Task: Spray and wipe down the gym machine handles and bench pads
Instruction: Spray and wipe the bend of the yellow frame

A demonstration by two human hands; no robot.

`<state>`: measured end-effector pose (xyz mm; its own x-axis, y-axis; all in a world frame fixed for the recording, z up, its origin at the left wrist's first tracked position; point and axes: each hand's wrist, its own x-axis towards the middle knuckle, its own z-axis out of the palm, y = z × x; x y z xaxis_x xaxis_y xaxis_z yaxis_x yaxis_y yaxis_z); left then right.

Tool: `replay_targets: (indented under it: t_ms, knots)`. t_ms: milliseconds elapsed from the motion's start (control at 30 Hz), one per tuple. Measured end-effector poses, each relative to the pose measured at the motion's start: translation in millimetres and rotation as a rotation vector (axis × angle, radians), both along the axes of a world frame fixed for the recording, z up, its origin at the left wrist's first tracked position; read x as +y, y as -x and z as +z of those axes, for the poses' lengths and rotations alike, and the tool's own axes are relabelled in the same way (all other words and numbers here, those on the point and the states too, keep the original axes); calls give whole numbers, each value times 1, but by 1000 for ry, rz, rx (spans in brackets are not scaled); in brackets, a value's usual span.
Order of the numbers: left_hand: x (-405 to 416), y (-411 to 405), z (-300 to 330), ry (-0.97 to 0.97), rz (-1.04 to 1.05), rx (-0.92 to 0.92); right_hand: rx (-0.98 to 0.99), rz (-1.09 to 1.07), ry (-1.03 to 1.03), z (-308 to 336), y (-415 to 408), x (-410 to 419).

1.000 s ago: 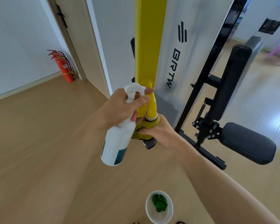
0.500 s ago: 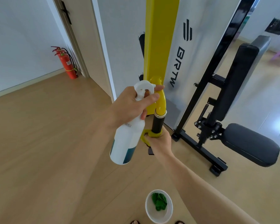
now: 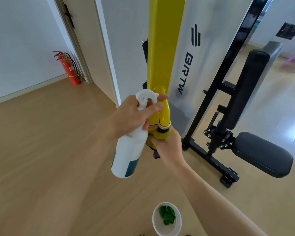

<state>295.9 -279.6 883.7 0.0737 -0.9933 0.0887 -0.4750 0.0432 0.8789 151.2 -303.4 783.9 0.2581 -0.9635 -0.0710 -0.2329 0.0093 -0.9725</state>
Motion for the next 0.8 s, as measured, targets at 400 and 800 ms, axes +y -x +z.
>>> replay_targets:
  t_ms: [400,800]
  knots:
    - [-2,5,1,3,7,-13,115,50,-156,-31,8,-3]
    - [-3,6,-5,15,2,3,-34,-74,70,-9,-2,-4]
